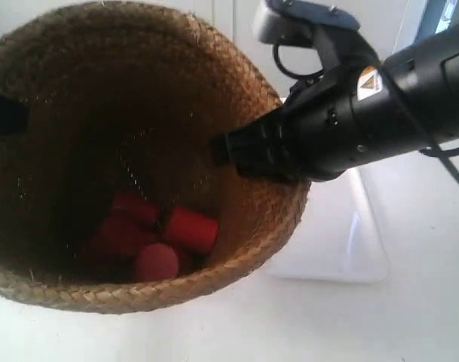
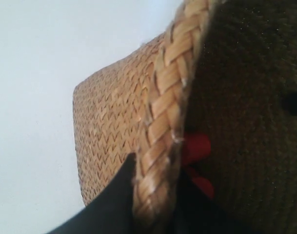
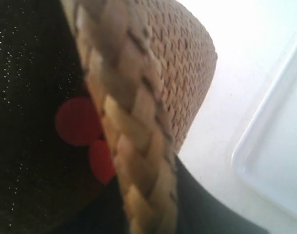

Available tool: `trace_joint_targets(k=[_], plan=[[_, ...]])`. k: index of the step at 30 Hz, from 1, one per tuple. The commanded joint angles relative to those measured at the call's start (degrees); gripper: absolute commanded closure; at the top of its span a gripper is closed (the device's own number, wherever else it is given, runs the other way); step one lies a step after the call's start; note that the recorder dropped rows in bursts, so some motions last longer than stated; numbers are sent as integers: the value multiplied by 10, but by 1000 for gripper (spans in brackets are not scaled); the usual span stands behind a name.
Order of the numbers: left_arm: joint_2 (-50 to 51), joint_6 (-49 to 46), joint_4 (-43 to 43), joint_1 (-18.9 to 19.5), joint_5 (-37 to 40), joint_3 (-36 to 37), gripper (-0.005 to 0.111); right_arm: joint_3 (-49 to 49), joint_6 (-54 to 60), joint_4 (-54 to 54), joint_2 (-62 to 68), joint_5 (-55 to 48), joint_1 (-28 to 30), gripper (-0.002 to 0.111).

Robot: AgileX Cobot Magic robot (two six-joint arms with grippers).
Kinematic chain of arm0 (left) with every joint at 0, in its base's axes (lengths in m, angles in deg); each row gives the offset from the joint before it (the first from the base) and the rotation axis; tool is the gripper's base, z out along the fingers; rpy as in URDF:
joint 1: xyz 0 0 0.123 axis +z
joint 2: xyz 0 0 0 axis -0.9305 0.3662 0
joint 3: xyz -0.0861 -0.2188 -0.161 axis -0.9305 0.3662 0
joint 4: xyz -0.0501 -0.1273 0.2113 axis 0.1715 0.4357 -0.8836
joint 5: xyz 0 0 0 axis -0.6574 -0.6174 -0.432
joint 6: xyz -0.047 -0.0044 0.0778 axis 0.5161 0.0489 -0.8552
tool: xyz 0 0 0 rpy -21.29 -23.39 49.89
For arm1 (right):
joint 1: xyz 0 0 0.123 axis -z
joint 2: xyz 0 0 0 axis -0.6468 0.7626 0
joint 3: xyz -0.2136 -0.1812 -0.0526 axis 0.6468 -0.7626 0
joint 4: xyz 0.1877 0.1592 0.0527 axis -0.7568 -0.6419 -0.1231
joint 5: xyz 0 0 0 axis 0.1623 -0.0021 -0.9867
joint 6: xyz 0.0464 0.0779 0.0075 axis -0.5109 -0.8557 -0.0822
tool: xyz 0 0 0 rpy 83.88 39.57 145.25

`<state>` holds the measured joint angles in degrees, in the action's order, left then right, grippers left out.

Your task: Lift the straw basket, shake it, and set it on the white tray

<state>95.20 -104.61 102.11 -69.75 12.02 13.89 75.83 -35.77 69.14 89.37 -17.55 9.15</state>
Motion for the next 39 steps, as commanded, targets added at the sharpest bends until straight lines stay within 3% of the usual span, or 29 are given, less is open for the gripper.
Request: trace_joint_targets(k=[1,9,15,23,30,39], plan=[[-9,-1,23,-1,-5,-9,107,5,25,30,-6,18,3,108],[-9,-15,68,-1,-10,-9,107,5,25,30,-6,-1,7,108],[16,-21,130,-2,-48,-26,107,56,35,30,-5,-72,69,108],[101,-32,135,-64,-64,-85,107,236,89,32,58,-285,174,108],[198,-29,145,-173,-104,-121,107,286,95,43,93,-335,219,108],[270,18,157,-189,-119,-185,107,292,120,78,93,-335,287,108]])
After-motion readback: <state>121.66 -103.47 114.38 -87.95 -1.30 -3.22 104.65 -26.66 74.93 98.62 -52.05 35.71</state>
